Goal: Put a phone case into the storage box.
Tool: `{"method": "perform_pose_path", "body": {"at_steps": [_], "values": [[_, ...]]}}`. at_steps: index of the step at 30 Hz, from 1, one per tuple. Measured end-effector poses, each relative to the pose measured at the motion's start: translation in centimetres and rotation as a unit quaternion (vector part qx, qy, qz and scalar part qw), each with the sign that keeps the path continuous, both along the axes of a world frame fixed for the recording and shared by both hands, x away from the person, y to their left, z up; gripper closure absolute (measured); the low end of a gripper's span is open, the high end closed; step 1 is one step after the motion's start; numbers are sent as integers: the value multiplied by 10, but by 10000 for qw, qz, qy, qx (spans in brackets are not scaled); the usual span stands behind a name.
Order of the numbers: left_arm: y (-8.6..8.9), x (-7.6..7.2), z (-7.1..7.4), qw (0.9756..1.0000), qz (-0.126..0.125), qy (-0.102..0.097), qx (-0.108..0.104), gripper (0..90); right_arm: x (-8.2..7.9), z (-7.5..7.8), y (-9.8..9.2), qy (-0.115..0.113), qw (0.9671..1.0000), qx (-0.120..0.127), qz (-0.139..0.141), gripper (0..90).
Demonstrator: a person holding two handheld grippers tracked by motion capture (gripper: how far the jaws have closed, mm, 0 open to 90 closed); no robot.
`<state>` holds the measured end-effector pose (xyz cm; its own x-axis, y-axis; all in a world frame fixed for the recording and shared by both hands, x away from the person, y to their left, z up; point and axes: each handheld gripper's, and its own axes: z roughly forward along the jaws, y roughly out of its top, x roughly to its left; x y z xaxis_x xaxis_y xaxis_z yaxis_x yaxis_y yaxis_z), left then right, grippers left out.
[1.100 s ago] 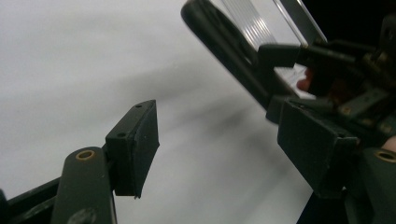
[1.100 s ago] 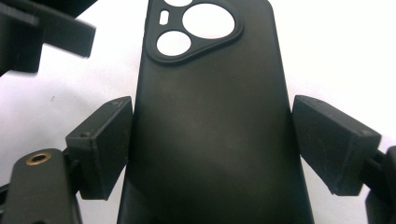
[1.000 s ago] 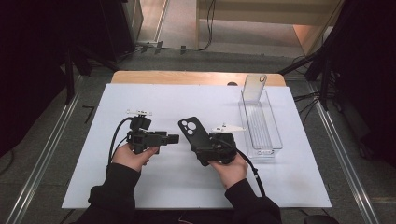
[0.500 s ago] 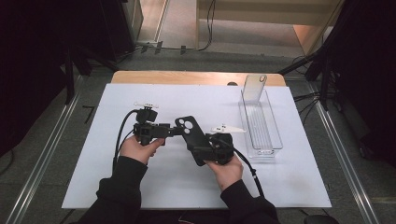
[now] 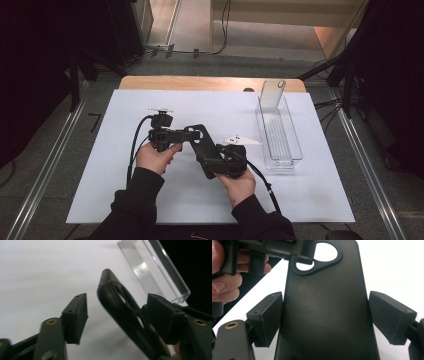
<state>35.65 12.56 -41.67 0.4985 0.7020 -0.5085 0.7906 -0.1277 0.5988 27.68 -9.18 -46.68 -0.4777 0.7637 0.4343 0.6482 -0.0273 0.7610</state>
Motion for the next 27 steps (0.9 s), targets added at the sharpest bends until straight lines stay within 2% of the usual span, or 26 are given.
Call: {"method": "perform_pose_path", "body": {"at_steps": [3,4,6,10,15,20,25,26,27], "values": [[-1,1,1,9997,129,45,-187,439,-2,-2,3,-216,9998,-2,-44,137],[-1,1,2,9996,146,56,-231,487,-2,-2,5,-278,9996,39,-58,137],[-2,2,1,9993,130,114,-340,542,-3,-2,7,-315,9995,78,-46,136],[-2,1,2,9982,136,45,-585,743,-1,-4,8,-302,9994,169,-36,135],[-1,0,4,9961,125,108,-862,791,-2,-4,9,-454,9989,132,-48,130],[0,0,6,9934,117,205,-1122,816,-1,-4,10,-701,9975,-37,-14,119],[-1,-2,10,9915,66,234,-1279,823,4,1,5,-662,9975,-82,252,110],[-1,-2,11,9918,64,204,-1259,824,6,2,4,-638,9974,-95,319,100],[-1,-2,11,9922,67,166,-1230,824,7,4,4,-582,9973,-146,416,51]]}}
